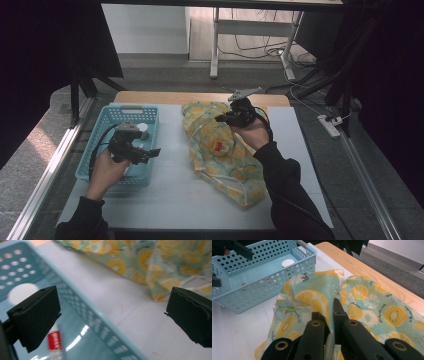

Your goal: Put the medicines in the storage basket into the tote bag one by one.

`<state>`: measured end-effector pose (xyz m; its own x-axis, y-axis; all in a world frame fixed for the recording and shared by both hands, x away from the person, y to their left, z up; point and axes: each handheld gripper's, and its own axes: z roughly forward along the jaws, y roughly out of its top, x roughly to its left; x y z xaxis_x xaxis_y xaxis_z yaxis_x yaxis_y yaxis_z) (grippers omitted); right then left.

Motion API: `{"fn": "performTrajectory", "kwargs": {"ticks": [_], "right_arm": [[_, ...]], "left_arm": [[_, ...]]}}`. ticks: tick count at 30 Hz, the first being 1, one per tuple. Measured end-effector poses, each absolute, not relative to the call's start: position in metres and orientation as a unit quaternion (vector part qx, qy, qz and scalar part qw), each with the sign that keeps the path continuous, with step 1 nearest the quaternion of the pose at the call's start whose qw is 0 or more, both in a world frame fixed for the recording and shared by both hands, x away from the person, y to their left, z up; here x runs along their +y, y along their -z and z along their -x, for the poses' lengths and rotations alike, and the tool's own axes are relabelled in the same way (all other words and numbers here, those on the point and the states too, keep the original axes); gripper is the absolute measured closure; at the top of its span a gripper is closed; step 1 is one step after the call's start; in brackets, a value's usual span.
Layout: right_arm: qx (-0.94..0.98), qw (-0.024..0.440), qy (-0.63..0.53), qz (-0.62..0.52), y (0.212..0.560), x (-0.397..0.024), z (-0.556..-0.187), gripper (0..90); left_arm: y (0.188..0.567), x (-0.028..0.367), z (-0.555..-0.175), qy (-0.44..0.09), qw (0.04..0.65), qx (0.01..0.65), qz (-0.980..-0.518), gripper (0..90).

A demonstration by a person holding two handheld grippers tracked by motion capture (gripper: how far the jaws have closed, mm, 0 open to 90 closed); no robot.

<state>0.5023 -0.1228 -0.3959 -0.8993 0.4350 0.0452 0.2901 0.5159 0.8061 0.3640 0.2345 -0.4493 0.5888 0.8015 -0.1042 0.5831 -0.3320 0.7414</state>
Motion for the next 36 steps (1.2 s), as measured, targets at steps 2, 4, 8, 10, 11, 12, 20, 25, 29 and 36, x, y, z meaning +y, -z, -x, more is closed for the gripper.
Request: {"fn": "performTrajectory", "kwargs": {"ticks": [2, 4, 8, 10, 11, 12, 20, 25, 29, 36], "right_arm": [[0.867, 0.081, -0.445, -0.209, 0.396, -0.123, -0.502, 89.3], [0.867, 0.081, -0.444, -0.21, 0.396, -0.122, -0.502, 89.3], [0.867, 0.082, -0.444, -0.209, 0.396, -0.122, -0.502, 89.3], [0.867, 0.082, -0.444, -0.209, 0.396, -0.122, -0.502, 89.3], [0.868, 0.082, -0.444, -0.209, 0.397, -0.122, -0.502, 89.3], [0.868, 0.083, -0.443, -0.208, 0.397, -0.122, -0.503, 89.3], [0.868, 0.082, -0.442, -0.208, 0.399, -0.121, -0.503, 89.3], [0.868, 0.083, -0.443, -0.209, 0.398, -0.122, -0.503, 89.3], [0.868, 0.083, -0.444, -0.208, 0.397, -0.122, -0.503, 89.3], [0.867, 0.083, -0.446, -0.205, 0.395, -0.121, -0.501, 89.3]], "left_arm": [[0.452, 0.24, -0.366, -0.141, 0.38, 0.442, -0.8, 0.0], [0.455, 0.245, -0.368, -0.143, 0.371, 0.455, -0.797, 0.0], [0.462, 0.255, -0.373, -0.147, 0.343, 0.475, -0.797, 0.9], [0.466, 0.261, -0.377, -0.143, 0.332, 0.477, -0.801, 1.0], [0.468, 0.264, -0.378, -0.142, 0.327, 0.477, -0.803, 0.9], [0.471, 0.266, -0.38, -0.141, 0.322, 0.479, -0.804, 0.1], [0.485, 0.274, -0.396, -0.139, 0.282, 0.492, -0.812, 0.0], [0.496, 0.274, -0.404, -0.118, 0.253, 0.499, -0.82, 0.0], [0.503, 0.274, -0.41, -0.098, 0.234, 0.499, -0.829, 0.0], [0.513, 0.27, -0.415, -0.068, 0.195, 0.497, -0.843, 0.6]]}}
